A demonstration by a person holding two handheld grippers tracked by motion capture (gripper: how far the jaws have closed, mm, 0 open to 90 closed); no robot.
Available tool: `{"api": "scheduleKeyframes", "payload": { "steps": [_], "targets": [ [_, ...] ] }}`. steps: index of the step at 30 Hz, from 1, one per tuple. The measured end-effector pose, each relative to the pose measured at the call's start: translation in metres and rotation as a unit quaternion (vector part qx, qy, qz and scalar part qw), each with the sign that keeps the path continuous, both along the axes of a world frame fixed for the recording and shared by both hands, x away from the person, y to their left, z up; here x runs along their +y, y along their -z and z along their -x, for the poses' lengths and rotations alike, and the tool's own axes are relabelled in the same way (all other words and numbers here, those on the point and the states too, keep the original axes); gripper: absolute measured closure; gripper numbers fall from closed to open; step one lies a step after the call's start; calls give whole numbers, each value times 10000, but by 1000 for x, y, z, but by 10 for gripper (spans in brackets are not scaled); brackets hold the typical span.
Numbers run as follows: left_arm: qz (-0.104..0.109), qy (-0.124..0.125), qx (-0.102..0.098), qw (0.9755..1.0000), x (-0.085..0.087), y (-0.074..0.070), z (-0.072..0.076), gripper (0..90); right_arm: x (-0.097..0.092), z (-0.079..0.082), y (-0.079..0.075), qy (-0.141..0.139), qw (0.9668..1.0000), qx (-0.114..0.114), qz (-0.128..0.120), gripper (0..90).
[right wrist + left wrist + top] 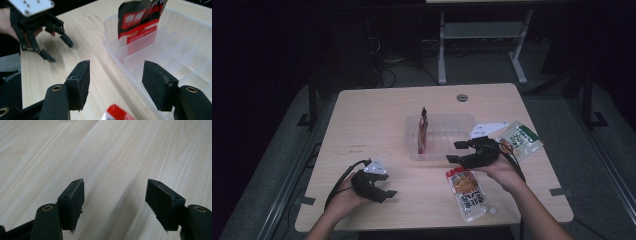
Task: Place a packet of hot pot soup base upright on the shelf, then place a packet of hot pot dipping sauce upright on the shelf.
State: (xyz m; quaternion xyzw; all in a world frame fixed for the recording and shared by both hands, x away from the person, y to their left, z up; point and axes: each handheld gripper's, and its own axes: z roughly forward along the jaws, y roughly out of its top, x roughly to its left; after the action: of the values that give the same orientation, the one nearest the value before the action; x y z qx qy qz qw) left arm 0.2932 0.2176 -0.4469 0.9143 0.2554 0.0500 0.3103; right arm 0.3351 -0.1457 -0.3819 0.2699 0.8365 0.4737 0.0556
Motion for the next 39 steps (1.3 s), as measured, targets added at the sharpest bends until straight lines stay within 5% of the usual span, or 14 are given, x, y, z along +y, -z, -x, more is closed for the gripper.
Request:
{"api": "scheduleKeyframes", "payload": {
  "steps": [20,26,35,39],
  "targets": [
    [33,37,6,10000,-1,0,1,311,-31,28,22,175,9995,182,197,406],
    [45,41,-3,10000,-2,0,2,311,-38,25,27,189,9990,360,203,588],
    [-7,94,-11,10000,-4,1,1,311,-41,13,48,334,9955,623,634,895],
    [-55,140,9,9999,-5,0,2,311,-35,8,59,320,9926,727,922,899]
  ]
}}
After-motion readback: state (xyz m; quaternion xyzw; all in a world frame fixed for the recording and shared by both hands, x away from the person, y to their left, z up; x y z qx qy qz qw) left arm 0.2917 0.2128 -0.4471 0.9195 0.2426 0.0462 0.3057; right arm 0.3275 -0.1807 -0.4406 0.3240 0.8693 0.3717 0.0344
